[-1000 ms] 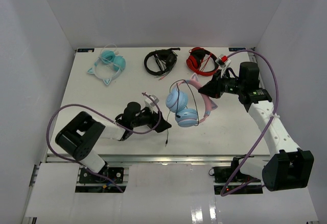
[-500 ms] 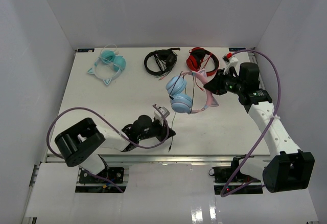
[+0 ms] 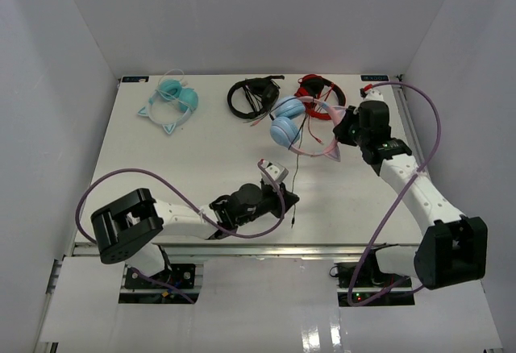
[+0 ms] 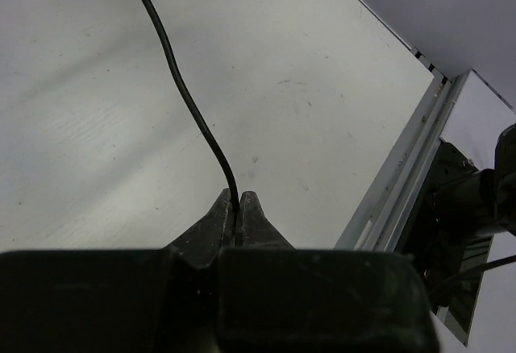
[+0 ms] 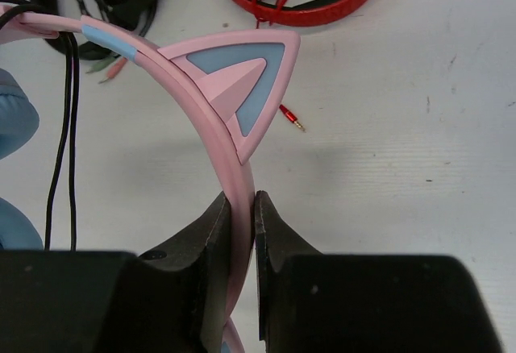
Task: Wrap the headphones
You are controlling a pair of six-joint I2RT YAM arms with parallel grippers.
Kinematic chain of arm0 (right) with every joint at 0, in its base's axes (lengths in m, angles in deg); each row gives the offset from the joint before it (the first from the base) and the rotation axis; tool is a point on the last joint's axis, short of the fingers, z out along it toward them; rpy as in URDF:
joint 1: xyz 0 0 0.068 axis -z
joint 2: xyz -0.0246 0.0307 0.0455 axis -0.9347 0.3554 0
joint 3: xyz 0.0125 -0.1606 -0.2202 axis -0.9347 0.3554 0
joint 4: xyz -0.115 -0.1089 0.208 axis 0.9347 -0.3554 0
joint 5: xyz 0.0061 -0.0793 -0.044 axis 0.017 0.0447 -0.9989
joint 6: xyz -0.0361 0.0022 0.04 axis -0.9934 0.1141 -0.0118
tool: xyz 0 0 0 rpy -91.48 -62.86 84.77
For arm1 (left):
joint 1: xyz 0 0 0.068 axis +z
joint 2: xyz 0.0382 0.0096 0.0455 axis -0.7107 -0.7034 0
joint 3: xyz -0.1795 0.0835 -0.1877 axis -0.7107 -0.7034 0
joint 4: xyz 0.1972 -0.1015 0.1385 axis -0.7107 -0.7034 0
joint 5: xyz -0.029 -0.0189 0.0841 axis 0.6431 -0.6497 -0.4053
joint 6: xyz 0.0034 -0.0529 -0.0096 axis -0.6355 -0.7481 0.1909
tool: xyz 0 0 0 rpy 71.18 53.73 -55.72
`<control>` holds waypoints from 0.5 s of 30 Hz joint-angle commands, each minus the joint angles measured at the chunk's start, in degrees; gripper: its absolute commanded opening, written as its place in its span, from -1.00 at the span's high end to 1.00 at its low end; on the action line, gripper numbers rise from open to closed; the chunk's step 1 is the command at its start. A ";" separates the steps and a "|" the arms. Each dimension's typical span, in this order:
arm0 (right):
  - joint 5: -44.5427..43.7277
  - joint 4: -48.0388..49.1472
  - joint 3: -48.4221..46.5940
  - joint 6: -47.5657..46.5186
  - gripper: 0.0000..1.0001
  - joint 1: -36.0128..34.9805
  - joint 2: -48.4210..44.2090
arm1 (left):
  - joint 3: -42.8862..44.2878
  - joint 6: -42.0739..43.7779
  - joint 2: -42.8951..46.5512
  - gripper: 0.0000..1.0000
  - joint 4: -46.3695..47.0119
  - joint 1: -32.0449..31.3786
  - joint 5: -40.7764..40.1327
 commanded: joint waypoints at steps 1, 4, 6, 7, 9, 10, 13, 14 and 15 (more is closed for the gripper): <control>-14.89 10.10 -1.01 -1.70 0.85 -4.65 3.94 | 6.52 2.59 -2.18 0.95 -7.95 -0.85 -2.49; -21.80 16.41 2.32 -9.30 0.85 -7.16 6.37 | 12.63 6.05 -2.65 0.96 -17.77 -0.93 -3.42; -23.11 19.16 5.24 -13.76 0.85 -8.33 7.43 | 16.69 9.23 -1.83 0.96 -26.15 -0.93 -4.84; -22.63 19.73 5.99 -15.30 0.85 -8.42 7.91 | 18.34 11.54 -1.56 0.96 -29.55 -0.93 -5.94; -21.38 19.90 7.07 -19.30 0.85 -8.61 8.81 | 21.37 15.80 -1.43 0.95 -36.00 -0.85 -7.82; -20.46 19.41 7.29 -20.29 0.85 -8.69 9.53 | 22.81 17.81 -1.58 0.94 -40.30 -0.85 -8.90; -12.89 16.45 7.25 -23.55 0.85 -8.90 11.27 | 27.85 25.72 -3.17 0.88 -47.75 -0.71 -14.23; -10.32 15.09 7.05 -25.22 0.85 -9.08 12.04 | 28.63 29.15 -3.70 0.86 -48.83 -0.50 -15.44; -8.65 13.79 6.70 -25.88 0.85 -9.37 12.69 | 29.45 31.88 -4.29 0.84 -49.25 -0.33 -16.91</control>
